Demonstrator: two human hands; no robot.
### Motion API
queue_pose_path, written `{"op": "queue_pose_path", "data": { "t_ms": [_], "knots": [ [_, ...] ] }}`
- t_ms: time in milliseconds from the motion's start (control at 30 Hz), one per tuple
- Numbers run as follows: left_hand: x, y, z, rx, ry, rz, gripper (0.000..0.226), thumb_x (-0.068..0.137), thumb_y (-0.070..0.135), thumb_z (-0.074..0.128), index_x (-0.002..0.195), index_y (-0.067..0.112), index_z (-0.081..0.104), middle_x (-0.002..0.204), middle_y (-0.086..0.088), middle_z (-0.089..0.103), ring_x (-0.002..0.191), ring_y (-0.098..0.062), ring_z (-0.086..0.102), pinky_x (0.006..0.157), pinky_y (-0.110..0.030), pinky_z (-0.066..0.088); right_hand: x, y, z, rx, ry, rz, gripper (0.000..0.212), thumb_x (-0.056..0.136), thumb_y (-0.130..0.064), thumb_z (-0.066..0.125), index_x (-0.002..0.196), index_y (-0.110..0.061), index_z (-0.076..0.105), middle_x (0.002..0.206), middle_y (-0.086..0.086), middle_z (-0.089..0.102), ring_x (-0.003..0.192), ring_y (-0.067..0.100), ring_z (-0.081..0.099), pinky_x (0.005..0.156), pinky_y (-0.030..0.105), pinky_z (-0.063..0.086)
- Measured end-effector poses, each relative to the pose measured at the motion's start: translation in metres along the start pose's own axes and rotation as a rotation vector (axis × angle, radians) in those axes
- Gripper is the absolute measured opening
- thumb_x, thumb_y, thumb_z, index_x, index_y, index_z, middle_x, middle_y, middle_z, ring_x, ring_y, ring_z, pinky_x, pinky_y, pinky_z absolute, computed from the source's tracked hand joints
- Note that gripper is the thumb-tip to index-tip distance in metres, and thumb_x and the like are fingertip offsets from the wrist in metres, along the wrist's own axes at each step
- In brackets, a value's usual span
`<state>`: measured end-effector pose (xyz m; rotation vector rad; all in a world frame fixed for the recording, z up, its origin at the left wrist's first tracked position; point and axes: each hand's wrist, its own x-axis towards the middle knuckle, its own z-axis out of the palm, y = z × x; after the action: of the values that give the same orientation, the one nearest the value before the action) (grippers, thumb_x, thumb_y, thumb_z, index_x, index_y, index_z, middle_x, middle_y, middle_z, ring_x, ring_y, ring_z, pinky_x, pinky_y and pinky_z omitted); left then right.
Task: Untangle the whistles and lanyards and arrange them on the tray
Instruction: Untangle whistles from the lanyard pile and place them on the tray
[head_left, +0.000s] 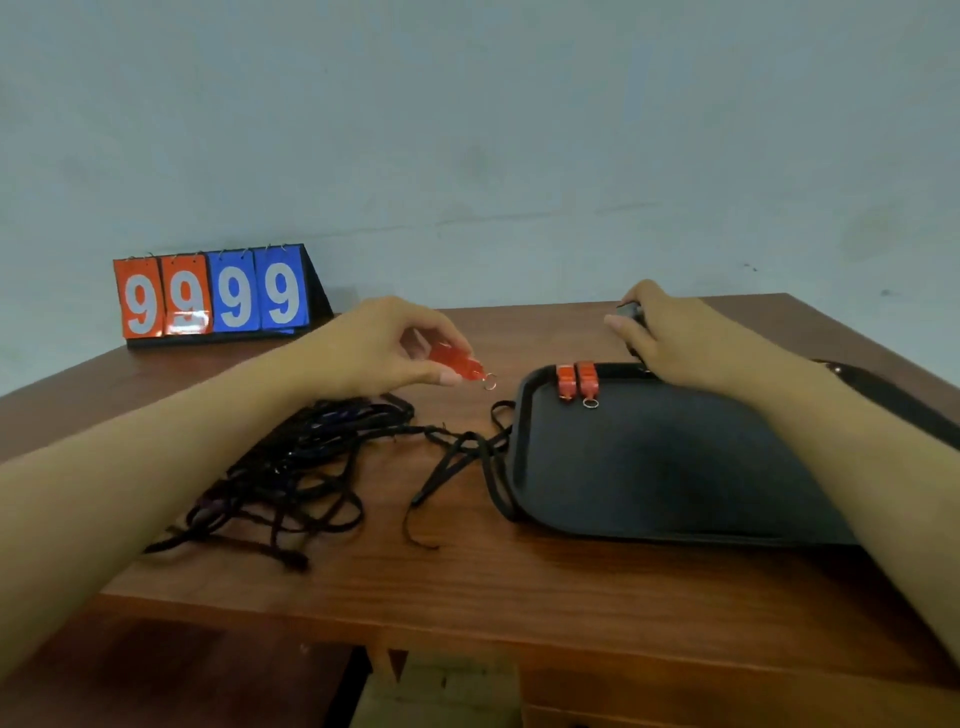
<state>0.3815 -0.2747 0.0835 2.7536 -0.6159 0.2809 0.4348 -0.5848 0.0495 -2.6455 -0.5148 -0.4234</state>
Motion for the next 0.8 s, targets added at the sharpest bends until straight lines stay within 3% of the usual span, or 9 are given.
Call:
{"op": "queue_pose_path", "data": {
  "t_ms": [133, 267, 400, 567, 633, 700, 800],
  "knots": [
    [0.012, 0.012, -0.002, -0.215, -0.007, -0.046, 0.028, 0.08, 0.034, 0.081, 0.107, 0.034, 0.072, 0.089, 0.018, 0.075, 0.077, -0.005, 0.073, 0.07, -0.012, 0.055, 0.001, 0.003, 0.005, -0.042, 0.009, -0.012, 0.043, 0.103, -0.053, 0.038, 0.126, -0.017, 0.044, 0.079, -0.009, 0.057, 0.078, 0.02, 0.062, 0.076, 0.043, 0.054],
    [0.036, 0.028, 0.019, -0.401, 0.03, -0.1, 0.033, 0.084, 0.028, 0.079, 0.113, 0.013, 0.07, 0.096, -0.003, 0.079, 0.087, -0.013, 0.077, 0.08, -0.026, 0.062, -0.001, 0.006, 0.009, -0.049, 0.019, 0.052, 0.044, 0.103, -0.053, 0.039, 0.124, -0.015, 0.044, 0.088, 0.0, 0.06, 0.08, 0.022, 0.062, 0.073, 0.041, 0.053],
    [0.07, 0.039, 0.043, -0.588, 0.091, -0.142, 0.03, 0.081, 0.025, 0.083, 0.107, 0.011, 0.076, 0.095, -0.009, 0.077, 0.089, -0.018, 0.076, 0.085, -0.033, 0.062, -0.002, 0.011, 0.011, -0.198, -0.037, 0.131, 0.043, 0.103, -0.054, 0.036, 0.123, -0.017, 0.046, 0.091, 0.002, 0.055, 0.085, 0.025, 0.059, 0.071, 0.04, 0.048],
    [0.106, 0.055, 0.075, -0.922, 0.068, -0.171, 0.029, 0.084, 0.018, 0.08, 0.106, 0.0, 0.074, 0.102, -0.014, 0.068, 0.093, -0.022, 0.07, 0.089, -0.033, 0.061, -0.001, 0.018, 0.006, -0.294, 0.0, 0.204, 0.044, 0.105, -0.051, 0.038, 0.128, -0.015, 0.047, 0.119, 0.011, 0.061, 0.096, 0.028, 0.055, 0.074, 0.04, 0.039],
    [0.113, 0.058, 0.087, -0.902, 0.028, -0.132, 0.035, 0.089, 0.021, 0.075, 0.114, -0.003, 0.071, 0.108, -0.013, 0.071, 0.097, -0.018, 0.07, 0.09, -0.031, 0.06, -0.001, 0.022, 0.008, -0.315, 0.008, 0.235, 0.046, 0.105, -0.05, 0.038, 0.129, -0.013, 0.048, 0.126, 0.012, 0.06, 0.108, 0.033, 0.058, 0.075, 0.04, 0.037],
    [0.115, 0.06, 0.094, -0.733, 0.011, -0.067, 0.033, 0.092, 0.026, 0.07, 0.117, 0.004, 0.071, 0.11, -0.008, 0.074, 0.101, -0.012, 0.07, 0.09, -0.029, 0.06, -0.001, 0.026, 0.011, -0.323, -0.008, 0.273, 0.048, 0.105, -0.05, 0.038, 0.132, -0.012, 0.048, 0.131, 0.014, 0.058, 0.117, 0.036, 0.057, 0.077, 0.041, 0.036],
    [0.111, 0.061, 0.097, -0.553, 0.08, -0.055, 0.034, 0.092, 0.032, 0.071, 0.121, 0.018, 0.063, 0.107, 0.001, 0.074, 0.099, -0.013, 0.071, 0.091, -0.032, 0.058, 0.002, 0.025, 0.012, -0.296, -0.015, 0.318, 0.047, 0.105, -0.05, 0.037, 0.131, -0.011, 0.048, 0.128, 0.014, 0.059, 0.115, 0.035, 0.058, 0.078, 0.041, 0.037]
  ]
}}
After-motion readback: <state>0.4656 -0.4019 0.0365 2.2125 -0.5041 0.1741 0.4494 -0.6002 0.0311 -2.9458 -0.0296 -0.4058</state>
